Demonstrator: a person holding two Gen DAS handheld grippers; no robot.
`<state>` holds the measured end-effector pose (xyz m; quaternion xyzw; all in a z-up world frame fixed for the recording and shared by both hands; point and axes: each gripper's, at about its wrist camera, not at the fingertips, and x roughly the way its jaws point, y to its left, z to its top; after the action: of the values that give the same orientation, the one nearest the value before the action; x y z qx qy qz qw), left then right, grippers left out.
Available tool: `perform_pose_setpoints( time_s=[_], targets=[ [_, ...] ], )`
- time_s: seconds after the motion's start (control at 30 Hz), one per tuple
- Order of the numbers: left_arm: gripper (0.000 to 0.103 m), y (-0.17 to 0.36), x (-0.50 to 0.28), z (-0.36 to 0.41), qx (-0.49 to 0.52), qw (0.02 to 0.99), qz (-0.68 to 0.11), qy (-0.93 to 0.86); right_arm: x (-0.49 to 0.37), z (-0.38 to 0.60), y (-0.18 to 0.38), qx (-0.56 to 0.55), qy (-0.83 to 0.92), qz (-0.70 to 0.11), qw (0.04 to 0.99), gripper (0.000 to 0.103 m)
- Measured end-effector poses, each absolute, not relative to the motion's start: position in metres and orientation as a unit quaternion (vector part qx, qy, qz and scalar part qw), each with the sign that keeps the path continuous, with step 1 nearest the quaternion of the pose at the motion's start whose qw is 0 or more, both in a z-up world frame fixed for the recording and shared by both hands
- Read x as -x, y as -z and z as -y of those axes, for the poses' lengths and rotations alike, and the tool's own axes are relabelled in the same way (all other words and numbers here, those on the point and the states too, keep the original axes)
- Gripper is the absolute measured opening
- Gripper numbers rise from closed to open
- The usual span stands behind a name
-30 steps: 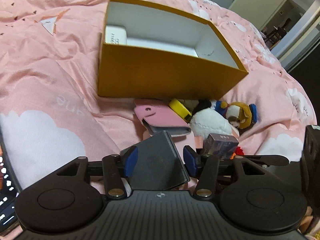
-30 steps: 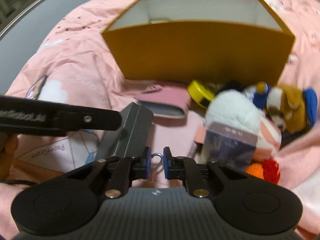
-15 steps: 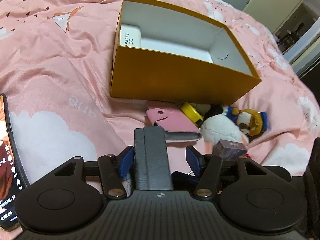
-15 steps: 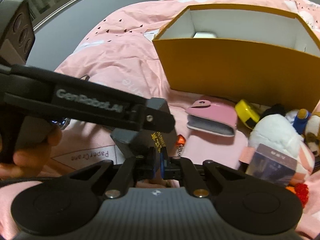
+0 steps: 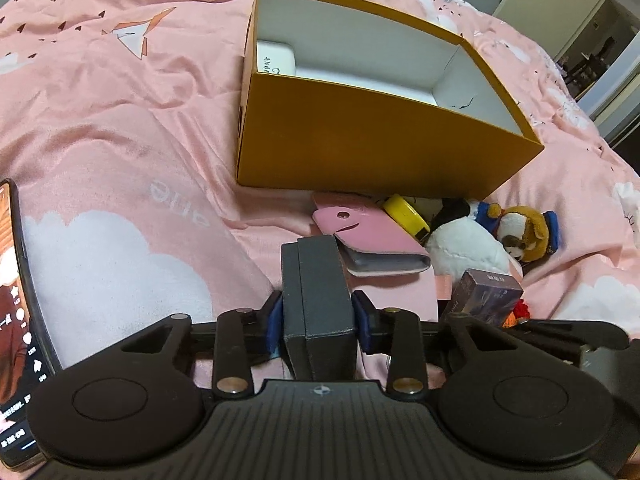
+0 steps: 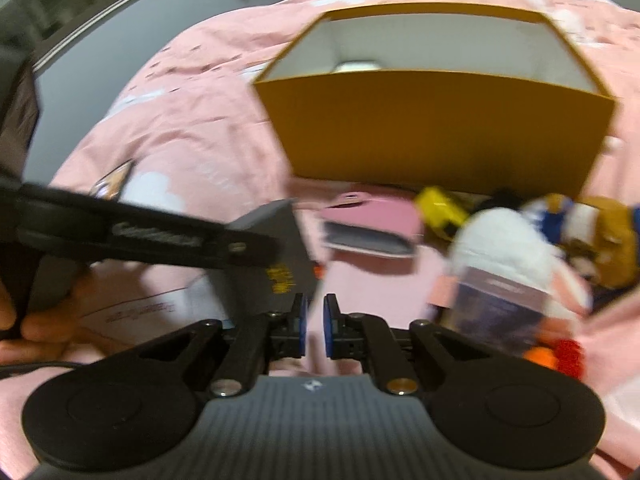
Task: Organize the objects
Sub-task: 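Grasp the purple card box with the right tool while the left tool lifts the grey box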
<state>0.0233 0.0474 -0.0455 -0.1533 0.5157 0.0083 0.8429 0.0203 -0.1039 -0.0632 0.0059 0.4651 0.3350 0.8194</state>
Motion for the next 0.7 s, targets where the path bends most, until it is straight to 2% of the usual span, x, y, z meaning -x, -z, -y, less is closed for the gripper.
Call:
perform_pose_setpoints(
  time_s=[0.03, 0.1, 0.33, 0.4, 0.5, 0.57, 0.7],
  targets=[
    [0.040, 0.046, -0.023, -0.048, 0.155, 0.844, -0.514, -0.007, -0.020, 0.109, 0.062, -0.008, -0.320, -0.462, 0.827, 0.014],
    [0.040, 0.046, -0.023, -0.048, 0.156, 0.844, -0.513, -0.006, -0.018, 0.121, 0.058, -0.010, -0.289, -0.453, 0.843, 0.025],
    [0.042, 0.047, -0.023, -0.044, 0.148, 0.842, -0.518, -0.007, -0.009, 0.148, 0.048, 0.006, -0.194, -0.423, 0.885, 0.043],
    [0.046, 0.048, -0.023, -0.042, 0.143, 0.840, -0.523, -0.008, -0.011, 0.153, 0.051, 0.010, -0.172, -0.428, 0.887, 0.055],
    [0.049, 0.050, -0.022, -0.037, 0.128, 0.837, -0.531, -0.002, -0.021, 0.158, 0.062, -0.008, -0.167, -0.459, 0.873, 0.056],
    [0.049, 0.051, -0.021, -0.037, 0.127, 0.838, -0.531, -0.002, -0.026, 0.155, 0.071, -0.005, -0.161, -0.476, 0.865, 0.061],
    [0.048, 0.052, -0.020, -0.036, 0.119, 0.836, -0.536, -0.003, -0.034, 0.145, 0.085, 0.011, -0.150, -0.491, 0.858, 0.065]
  ],
)
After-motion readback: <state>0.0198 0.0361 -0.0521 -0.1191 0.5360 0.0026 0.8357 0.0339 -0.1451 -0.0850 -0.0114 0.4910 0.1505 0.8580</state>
